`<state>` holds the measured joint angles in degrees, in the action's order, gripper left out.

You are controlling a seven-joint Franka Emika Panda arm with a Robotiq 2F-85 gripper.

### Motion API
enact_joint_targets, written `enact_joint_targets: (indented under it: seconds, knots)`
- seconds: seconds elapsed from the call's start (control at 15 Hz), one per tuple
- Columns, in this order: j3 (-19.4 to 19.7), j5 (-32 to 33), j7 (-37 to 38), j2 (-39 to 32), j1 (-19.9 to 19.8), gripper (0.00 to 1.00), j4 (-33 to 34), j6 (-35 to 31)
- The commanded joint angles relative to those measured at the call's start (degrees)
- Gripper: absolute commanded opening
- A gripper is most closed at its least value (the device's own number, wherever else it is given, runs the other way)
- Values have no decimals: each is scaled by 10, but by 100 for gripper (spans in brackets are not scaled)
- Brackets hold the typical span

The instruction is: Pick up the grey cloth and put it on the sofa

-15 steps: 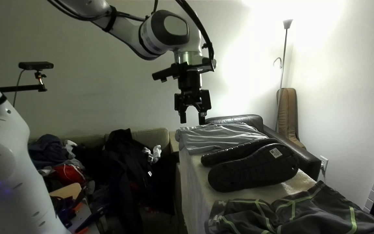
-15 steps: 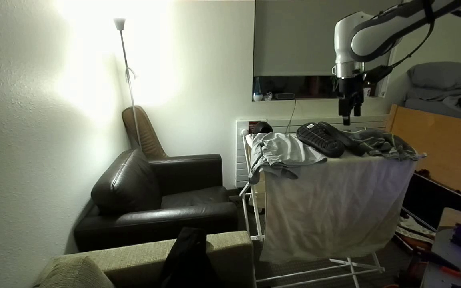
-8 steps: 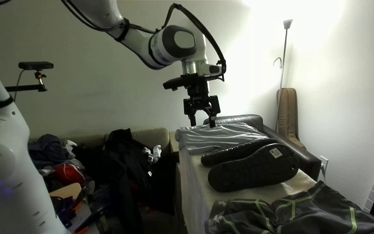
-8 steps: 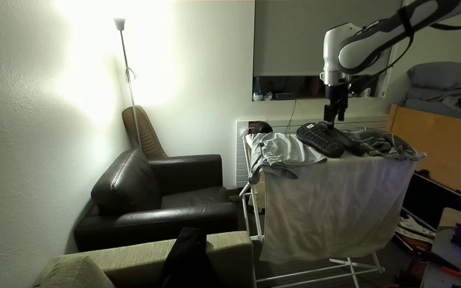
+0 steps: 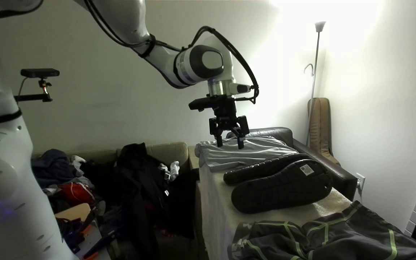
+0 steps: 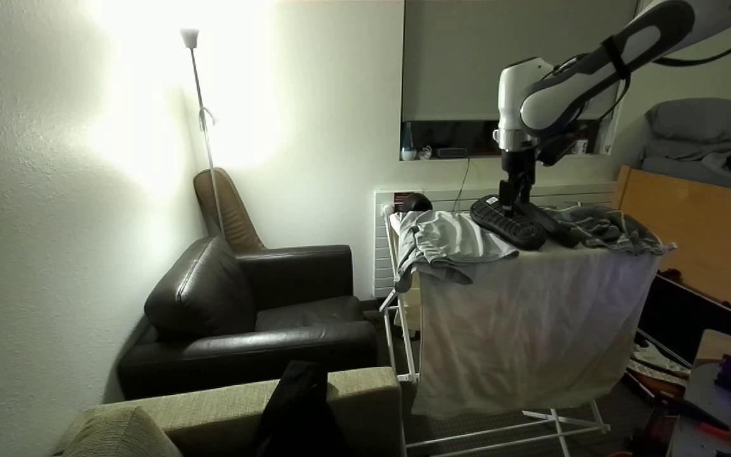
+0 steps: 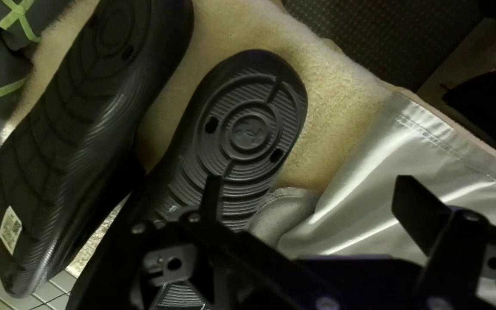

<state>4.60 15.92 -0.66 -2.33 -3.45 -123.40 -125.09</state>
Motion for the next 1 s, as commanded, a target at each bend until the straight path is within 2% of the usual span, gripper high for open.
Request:
enact_joint_targets:
  seconds: [0.0, 0.53, 0.93]
  knots:
    - [-4, -10, -20, -19, -2, 100, 2, -41]
    - [-13, -19, -14, -69, 2, 100, 3, -135]
    - [-11, -11, -14, -109, 4, 100, 19, -134]
